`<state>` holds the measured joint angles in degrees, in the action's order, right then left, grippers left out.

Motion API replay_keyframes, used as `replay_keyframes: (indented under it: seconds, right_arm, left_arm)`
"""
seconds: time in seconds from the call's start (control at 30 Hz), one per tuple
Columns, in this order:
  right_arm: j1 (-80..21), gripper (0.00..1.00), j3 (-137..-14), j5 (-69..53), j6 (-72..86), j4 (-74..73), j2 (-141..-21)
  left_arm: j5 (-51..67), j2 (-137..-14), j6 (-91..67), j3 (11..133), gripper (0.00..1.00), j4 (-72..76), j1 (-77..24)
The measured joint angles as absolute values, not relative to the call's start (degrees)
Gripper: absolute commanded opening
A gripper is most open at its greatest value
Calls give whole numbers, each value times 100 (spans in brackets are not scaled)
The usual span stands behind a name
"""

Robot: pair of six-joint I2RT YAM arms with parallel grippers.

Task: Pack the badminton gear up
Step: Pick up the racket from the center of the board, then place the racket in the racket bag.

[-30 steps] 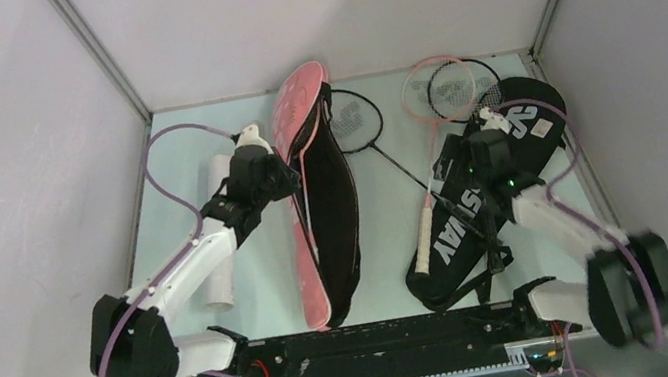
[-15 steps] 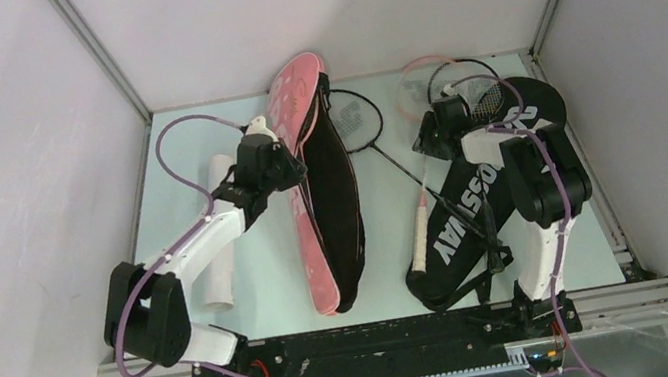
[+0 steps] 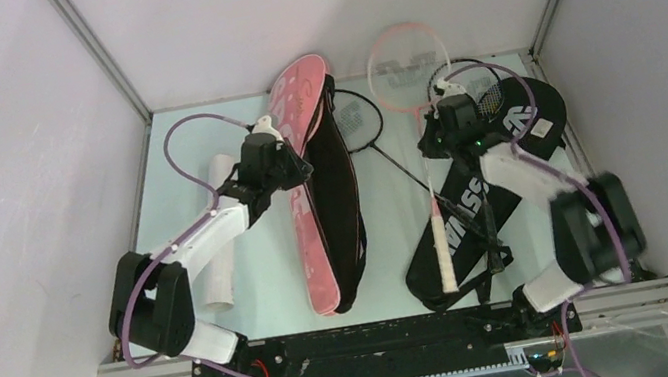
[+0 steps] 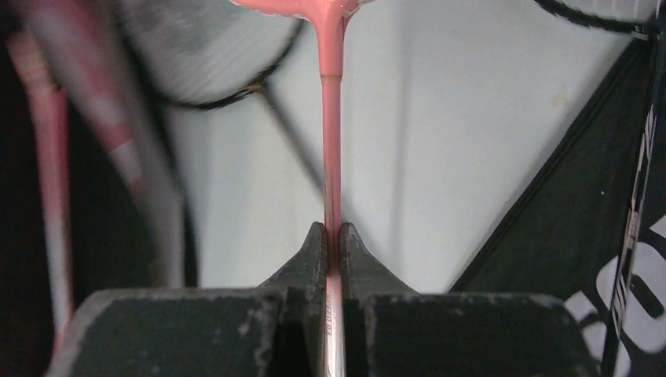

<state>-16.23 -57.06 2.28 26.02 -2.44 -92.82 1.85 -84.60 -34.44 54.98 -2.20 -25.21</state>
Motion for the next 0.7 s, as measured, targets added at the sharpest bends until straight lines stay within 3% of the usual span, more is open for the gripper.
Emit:
replay_keyframes:
  seconds: [0.27,0.7]
  right_arm:
    - [-2853,0,-4392,-438,2058,-864,-6254]
    - [-4740,0,-3286,183,2727,-2191,-5516]
  left_arm:
    - [217,-8600,-3385,5673,0,-303,-2504]
    - [233,-8593,-3387,5673,0,-353,-2499]
